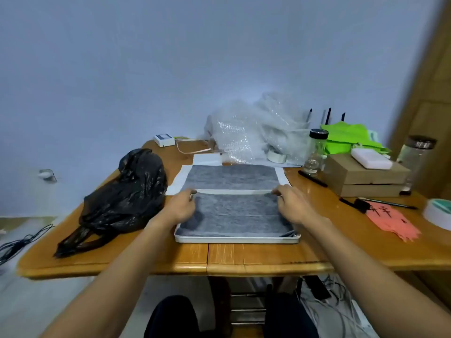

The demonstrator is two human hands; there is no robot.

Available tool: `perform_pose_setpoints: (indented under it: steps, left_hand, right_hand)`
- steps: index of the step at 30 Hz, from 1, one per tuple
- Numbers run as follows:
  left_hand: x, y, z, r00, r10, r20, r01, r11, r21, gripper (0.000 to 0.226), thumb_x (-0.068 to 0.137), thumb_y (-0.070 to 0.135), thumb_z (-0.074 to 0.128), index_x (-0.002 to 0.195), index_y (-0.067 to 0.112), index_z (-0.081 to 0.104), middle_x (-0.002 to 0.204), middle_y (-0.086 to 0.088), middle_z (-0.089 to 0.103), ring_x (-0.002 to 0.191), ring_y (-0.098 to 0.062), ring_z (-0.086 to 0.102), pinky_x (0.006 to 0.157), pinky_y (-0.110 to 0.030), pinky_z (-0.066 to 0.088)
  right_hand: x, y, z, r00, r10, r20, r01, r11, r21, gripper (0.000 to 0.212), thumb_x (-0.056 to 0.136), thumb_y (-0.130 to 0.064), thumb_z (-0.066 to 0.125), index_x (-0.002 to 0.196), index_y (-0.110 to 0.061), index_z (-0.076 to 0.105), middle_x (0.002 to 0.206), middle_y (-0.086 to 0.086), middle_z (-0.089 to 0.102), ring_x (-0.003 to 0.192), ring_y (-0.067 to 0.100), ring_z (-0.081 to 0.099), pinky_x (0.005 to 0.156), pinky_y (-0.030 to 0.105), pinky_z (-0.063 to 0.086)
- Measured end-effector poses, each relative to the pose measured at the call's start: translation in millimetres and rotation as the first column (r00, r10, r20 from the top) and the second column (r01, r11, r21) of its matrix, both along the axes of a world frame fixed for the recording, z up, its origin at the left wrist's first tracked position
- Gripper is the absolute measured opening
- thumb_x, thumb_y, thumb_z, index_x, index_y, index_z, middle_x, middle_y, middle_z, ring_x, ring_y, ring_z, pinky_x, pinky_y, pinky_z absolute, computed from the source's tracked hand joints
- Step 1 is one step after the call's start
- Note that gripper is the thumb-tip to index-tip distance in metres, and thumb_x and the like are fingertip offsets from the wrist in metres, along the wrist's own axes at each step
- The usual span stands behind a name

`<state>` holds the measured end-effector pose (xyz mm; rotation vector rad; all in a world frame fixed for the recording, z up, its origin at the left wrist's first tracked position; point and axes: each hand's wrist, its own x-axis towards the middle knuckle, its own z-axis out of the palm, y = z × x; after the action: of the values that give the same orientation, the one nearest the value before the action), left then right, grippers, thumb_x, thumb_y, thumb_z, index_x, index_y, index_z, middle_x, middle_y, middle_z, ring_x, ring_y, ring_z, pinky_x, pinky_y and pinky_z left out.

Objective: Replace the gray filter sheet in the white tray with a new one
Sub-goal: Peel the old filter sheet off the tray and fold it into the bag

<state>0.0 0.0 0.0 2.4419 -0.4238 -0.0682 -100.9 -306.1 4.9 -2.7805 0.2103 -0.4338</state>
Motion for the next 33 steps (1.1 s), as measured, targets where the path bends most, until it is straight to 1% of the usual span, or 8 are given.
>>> perform_pose_setpoints:
  steps: [3, 10, 15, 18, 21, 24, 30, 33]
  left_hand:
    - [-1, -2, -16, 0.999, 0.034, -0.021, -0.035, 0.997, -0.067, 0.043, 0.104, 0.016, 0.045, 0.148, 0.011, 0.044, 0.152, -0.013, 0.048, 0.139, -0.029, 0.046, 0.116, -0.041, 0.035]
    - [-9, 4, -29, 1.000, 0.022, -0.014, -0.024, 0.985, -0.168, 0.057, 0.102, 0.041, 0.051, 0.154, 0.023, 0.038, 0.159, 0.004, 0.038, 0.146, -0.016, 0.035, 0.118, -0.037, 0.027]
    - [-2, 8, -38, 0.999, 0.031, -0.039, -0.040, 0.971, -0.237, 0.058, 0.096, 0.045, 0.061, 0.149, 0.029, 0.045, 0.160, 0.017, 0.032, 0.148, -0.007, 0.028, 0.123, -0.038, 0.023]
    - [-3, 9, -39, 0.998, 0.028, -0.048, -0.038, 0.970, -0.239, 0.057, 0.096, 0.044, 0.062, 0.149, 0.031, 0.046, 0.157, 0.025, 0.030, 0.146, -0.001, 0.027, 0.122, -0.035, 0.022]
    - [-3, 11, -39, 0.999, 0.023, -0.039, -0.032, 0.969, -0.246, 0.056, 0.096, 0.042, 0.063, 0.149, 0.031, 0.047, 0.158, 0.025, 0.030, 0.147, 0.000, 0.027, 0.123, -0.035, 0.022]
    - [-2, 11, -39, 0.999, 0.015, -0.034, -0.022, 0.976, -0.215, 0.058, 0.096, 0.042, 0.061, 0.150, 0.028, 0.045, 0.160, 0.025, 0.027, 0.148, -0.001, 0.025, 0.122, -0.031, 0.020]
    - [-4, 12, -39, 0.998, -0.049, -0.032, 0.049, 0.998, -0.029, 0.070, 0.099, 0.046, 0.056, 0.158, 0.017, 0.032, 0.166, 0.024, 0.007, 0.151, 0.001, 0.012, 0.118, -0.021, 0.011]
    - [-9, 14, -39, 0.998, -0.060, -0.011, 0.061, 0.998, 0.035, 0.072, 0.099, 0.050, 0.053, 0.159, 0.018, 0.029, 0.166, 0.024, 0.003, 0.152, -0.001, 0.008, 0.120, -0.022, 0.008]
  right_hand:
    - [5, -6, -19, 0.999, -0.044, 0.027, 0.042, 0.997, 0.071, 0.038, 0.095, -0.008, 0.044, 0.130, -0.011, 0.060, 0.131, 0.011, 0.061, 0.121, 0.029, 0.053, 0.101, 0.041, 0.045]
    - [9, -13, -43, 0.982, 0.018, 0.186, -0.014, 1.000, -0.025, 0.035, 0.094, -0.009, 0.053, 0.128, -0.014, 0.061, 0.124, 0.004, 0.062, 0.111, 0.022, 0.052, 0.098, 0.032, 0.040]
    - [9, -13, -45, 0.985, 0.018, 0.171, -0.013, 0.999, -0.029, 0.030, 0.095, -0.010, 0.054, 0.123, -0.016, 0.064, 0.121, -0.001, 0.062, 0.114, 0.013, 0.048, 0.097, 0.019, 0.032]
    - [9, -14, -45, 0.984, 0.018, 0.178, -0.014, 1.000, -0.024, 0.024, 0.096, -0.010, 0.054, 0.115, -0.016, 0.066, 0.116, -0.002, 0.062, 0.111, 0.011, 0.047, 0.094, 0.017, 0.031]
    - [10, -12, -44, 0.986, 0.020, 0.165, -0.015, 0.999, -0.031, 0.021, 0.096, -0.012, 0.054, 0.112, -0.017, 0.067, 0.115, -0.002, 0.062, 0.110, 0.012, 0.046, 0.093, 0.018, 0.031]
    - [9, -12, -44, 0.987, 0.012, 0.161, -0.005, 0.999, -0.044, 0.020, 0.097, -0.014, 0.055, 0.111, -0.017, 0.069, 0.116, -0.002, 0.063, 0.111, 0.011, 0.045, 0.091, 0.019, 0.031]
    - [6, -12, -46, 0.989, 0.030, 0.147, -0.021, 0.998, -0.058, 0.018, 0.097, -0.017, 0.056, 0.111, -0.017, 0.068, 0.119, -0.001, 0.063, 0.113, 0.013, 0.046, 0.092, 0.021, 0.032]
    - [-3, -9, -47, 0.988, 0.014, 0.153, -0.006, 0.999, -0.053, 0.018, 0.097, -0.019, 0.056, 0.111, -0.018, 0.067, 0.118, -0.002, 0.063, 0.110, 0.014, 0.047, 0.089, 0.024, 0.036]
